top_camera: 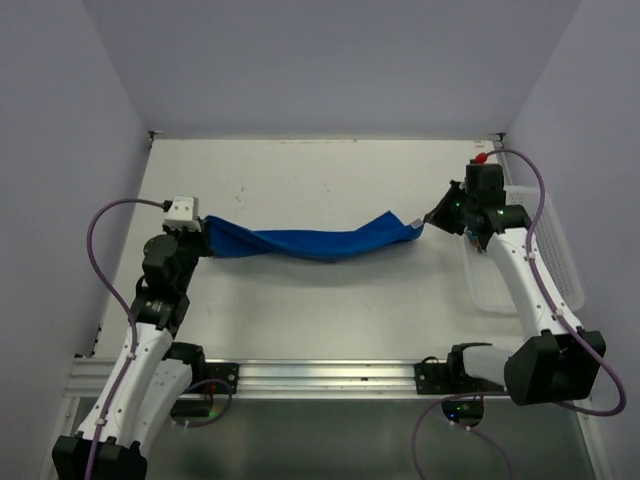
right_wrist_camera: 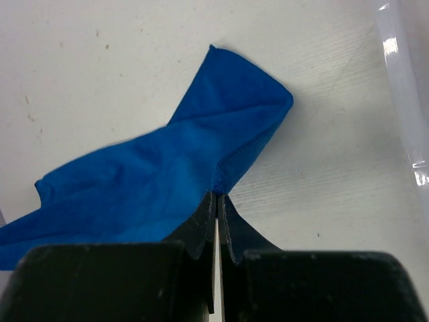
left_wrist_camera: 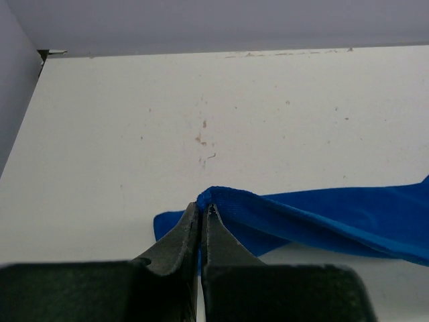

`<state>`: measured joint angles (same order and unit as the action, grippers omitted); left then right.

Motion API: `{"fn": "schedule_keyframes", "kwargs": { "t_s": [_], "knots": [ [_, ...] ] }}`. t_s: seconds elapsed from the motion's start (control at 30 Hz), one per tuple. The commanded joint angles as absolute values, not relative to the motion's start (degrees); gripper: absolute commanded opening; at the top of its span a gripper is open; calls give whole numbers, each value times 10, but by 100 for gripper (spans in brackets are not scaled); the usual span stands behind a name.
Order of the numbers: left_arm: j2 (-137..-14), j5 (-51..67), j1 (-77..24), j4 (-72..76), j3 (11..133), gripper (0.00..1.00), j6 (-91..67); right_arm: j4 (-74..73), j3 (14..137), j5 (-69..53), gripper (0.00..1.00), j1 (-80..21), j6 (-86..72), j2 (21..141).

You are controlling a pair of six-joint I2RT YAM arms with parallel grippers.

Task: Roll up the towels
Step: Flatten the towel

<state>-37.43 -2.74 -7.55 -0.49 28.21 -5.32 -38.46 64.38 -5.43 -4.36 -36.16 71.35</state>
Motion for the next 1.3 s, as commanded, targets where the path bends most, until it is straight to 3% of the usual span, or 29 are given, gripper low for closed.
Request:
{"fn": "schedule_keyframes", "kwargs": {
  "t_s": [0.0,0.3,0.43,0.97,1.27],
  "knots": [
    [-363,-11,-71,25,286,0,-46,-365,649,-56,0,-41,-362,684],
    [-350,3,-71,4,346,0,-59,-459,752,-22,0,-41,-342,646],
    [-331,-55,-71,-41,395,0,-73,-499,815,-21,0,-41,-341,630],
    [-235,-144,-72,-227,514,0,-140,-652,889,13,0,-41,-357,501],
    [-259,-143,-72,-210,487,0,-170,-643,889,13,0,-41,-358,563]
  ]
}}
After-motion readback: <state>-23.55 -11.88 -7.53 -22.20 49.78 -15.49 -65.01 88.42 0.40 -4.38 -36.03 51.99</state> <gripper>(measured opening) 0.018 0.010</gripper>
